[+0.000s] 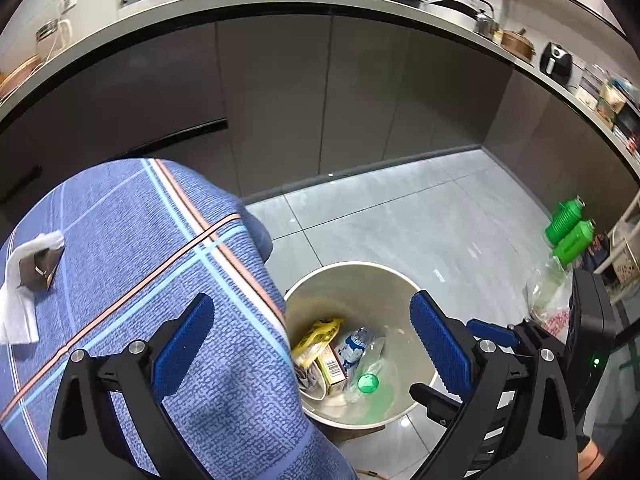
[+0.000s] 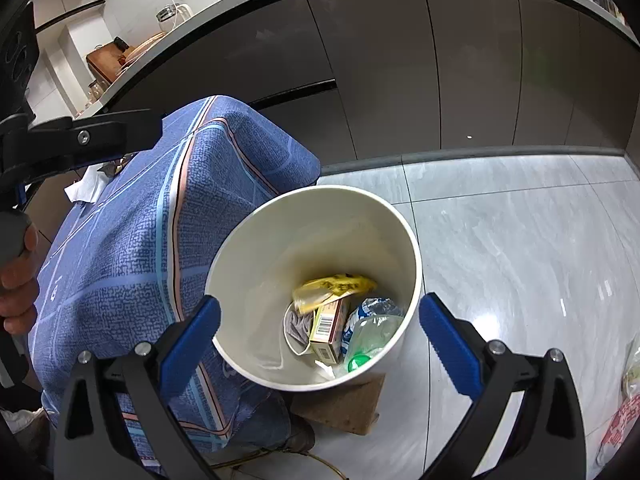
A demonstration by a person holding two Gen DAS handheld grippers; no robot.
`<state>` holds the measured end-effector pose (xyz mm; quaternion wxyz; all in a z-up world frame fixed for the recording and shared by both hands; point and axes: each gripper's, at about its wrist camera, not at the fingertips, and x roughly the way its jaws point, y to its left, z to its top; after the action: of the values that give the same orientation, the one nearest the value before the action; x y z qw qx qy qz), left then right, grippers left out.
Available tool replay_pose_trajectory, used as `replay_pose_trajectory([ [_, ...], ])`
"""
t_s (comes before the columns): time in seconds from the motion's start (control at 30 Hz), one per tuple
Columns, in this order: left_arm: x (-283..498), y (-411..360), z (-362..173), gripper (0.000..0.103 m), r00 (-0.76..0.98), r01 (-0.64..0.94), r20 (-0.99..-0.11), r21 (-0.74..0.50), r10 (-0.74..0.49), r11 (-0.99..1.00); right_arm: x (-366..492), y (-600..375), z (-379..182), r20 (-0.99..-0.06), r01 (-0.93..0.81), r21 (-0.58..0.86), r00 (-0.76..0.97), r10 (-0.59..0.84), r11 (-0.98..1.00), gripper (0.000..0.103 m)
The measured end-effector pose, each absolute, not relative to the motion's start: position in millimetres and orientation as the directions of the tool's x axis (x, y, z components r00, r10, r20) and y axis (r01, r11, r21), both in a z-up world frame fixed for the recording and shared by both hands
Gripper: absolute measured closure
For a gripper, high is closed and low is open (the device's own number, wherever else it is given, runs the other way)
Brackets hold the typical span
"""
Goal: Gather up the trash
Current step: 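Move both tools back over the table toward the tissue and foil packet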
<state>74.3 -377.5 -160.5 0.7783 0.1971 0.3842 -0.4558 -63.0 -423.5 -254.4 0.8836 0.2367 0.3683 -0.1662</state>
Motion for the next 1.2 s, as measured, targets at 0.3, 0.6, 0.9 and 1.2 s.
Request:
replay_pose_trajectory([
  [0.3,83,-349,-145,0.008,0.317,0.843,-0.764,-0.045,-0.562,0.536,-63,-416,-240,-0.722,0.453,0.282,0.681,-0.125,0.846,0.003],
  [0.6,86,-327,-128,0.008,0.344,0.824,-0.742,-0.055,-0.575,0.564,-56,-401,-220,-0.709,0.418,0.257,0.694,-0.123,0.871,0.003],
  [0.9,104,-257,-105,0.008,0.436,0.728,-0.714,-0.078,-0.548,0.681,-38,-371,-193,-0.686,0.346,0.238,0.721,-0.095,0.908,0.003],
  [1.2,140,-152,-106,0.008,0.532,0.521,-0.732,-0.114,-0.426,0.846,8,-324,-171,-0.678,0.206,0.213,0.735,-0.007,0.955,0.003],
])
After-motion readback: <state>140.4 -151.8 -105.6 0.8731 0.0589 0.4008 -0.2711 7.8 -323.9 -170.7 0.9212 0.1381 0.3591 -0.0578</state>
